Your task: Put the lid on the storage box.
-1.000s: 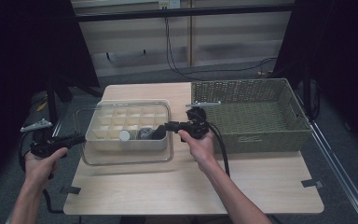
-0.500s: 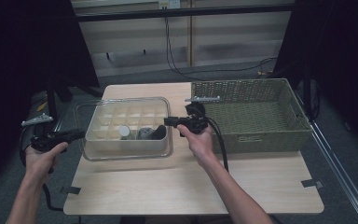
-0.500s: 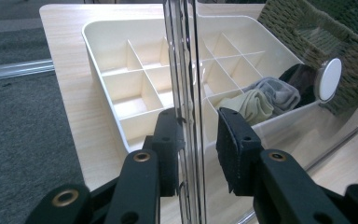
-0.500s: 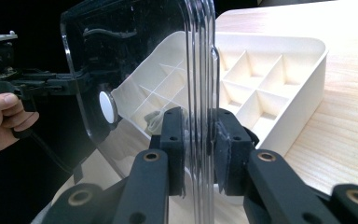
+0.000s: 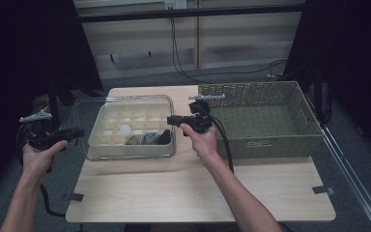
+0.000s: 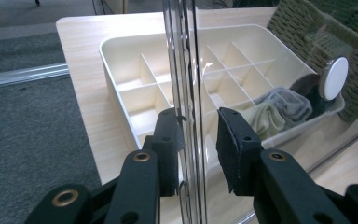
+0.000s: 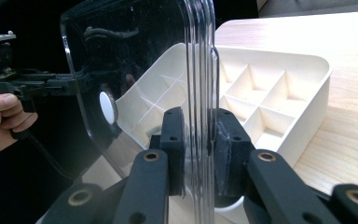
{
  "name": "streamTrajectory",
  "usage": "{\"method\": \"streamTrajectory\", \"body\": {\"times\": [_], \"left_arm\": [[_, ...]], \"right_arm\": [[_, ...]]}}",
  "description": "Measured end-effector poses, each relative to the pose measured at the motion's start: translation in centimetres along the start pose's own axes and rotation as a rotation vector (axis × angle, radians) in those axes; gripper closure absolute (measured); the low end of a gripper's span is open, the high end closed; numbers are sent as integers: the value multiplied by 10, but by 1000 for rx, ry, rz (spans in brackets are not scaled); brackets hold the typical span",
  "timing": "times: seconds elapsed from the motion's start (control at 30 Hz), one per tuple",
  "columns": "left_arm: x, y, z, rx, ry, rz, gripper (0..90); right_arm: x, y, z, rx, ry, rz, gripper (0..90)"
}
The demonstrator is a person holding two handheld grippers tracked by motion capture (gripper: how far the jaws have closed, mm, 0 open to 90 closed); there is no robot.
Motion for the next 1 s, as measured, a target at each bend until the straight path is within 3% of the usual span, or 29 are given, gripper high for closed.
{"method": "streamTrajectory", "body": {"times": [0.37,0.67,0.73,1.0], "left_arm": [[-6,16,6,-1,22,6,702],[-13,20,12,14,45,25,722],[-18,19,16,37,34,23,725],[-27,23,22,45,21,27,728]], "right_arm": [[-5,10,-4,-13,-1,-4,761],[-11,23,-4,5,-11,8,762],[-13,25,-5,2,-15,12,764],[-16,31,-9,0,-27,11,767]]}}
Point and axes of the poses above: each handheld gripper's, and its own axes: x roughly backward along the jaws, y roughly out of its top, z roughly to its left, the point moved 1 cm from there along -x, roughly forward along the jaws, and after that the axes turned 8 degrees about y, right-handed, at the moved point
